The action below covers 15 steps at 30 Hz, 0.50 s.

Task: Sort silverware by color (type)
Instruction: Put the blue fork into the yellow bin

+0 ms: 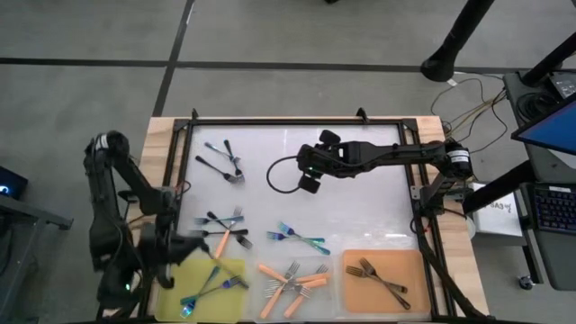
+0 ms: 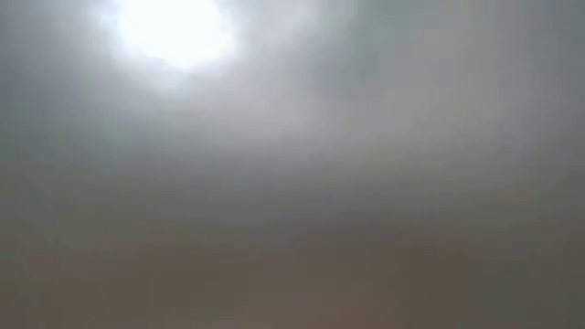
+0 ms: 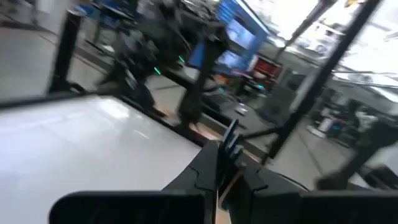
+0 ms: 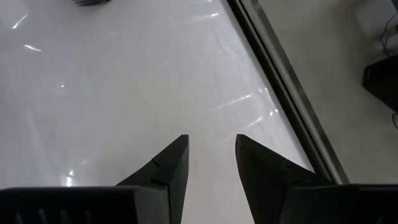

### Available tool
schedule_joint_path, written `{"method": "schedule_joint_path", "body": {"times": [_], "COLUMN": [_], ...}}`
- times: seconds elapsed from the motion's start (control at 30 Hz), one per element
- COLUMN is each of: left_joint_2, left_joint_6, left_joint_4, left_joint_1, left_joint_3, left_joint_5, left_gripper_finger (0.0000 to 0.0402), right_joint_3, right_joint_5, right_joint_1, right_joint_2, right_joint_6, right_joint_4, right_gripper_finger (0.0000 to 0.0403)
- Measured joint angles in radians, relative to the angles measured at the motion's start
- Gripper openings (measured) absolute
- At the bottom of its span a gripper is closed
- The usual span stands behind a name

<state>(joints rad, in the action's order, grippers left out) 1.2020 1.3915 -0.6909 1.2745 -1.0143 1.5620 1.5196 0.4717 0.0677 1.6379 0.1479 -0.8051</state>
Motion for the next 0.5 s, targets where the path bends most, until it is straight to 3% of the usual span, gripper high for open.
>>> {"method": "schedule_joint_path", "body": {"times": [0.13, 0.3, 0.5], "left_joint_2": [0.096, 0.120, 0.063], "left_joint_6": [0.095, 0.129, 0.285], "left_joint_4": [0.024, -0.055, -0.208], "left_joint_1": [0.014, 0.013, 0.012], "left_joint_3": [0.007, -0.017, -0.021], "left_joint_5": [-0.058, -0.319, -0.595], "left_gripper_finger": [0.0000, 0.0000, 0.0000], "right_joint_3": [0.000, 0.000, 0.000], "right_joint_5": [0.000, 0.000, 0.000], "right_joint_1": [0.002, 0.002, 0.002], "right_joint_2": [0.000, 0.000, 0.000], "right_joint_6": [-0.027, -0.027, 0.017], "right_joint_4": [0.029, 0.059, 0.059], "right_gripper_finger": [0.0123, 0.0123, 0.0123]}}
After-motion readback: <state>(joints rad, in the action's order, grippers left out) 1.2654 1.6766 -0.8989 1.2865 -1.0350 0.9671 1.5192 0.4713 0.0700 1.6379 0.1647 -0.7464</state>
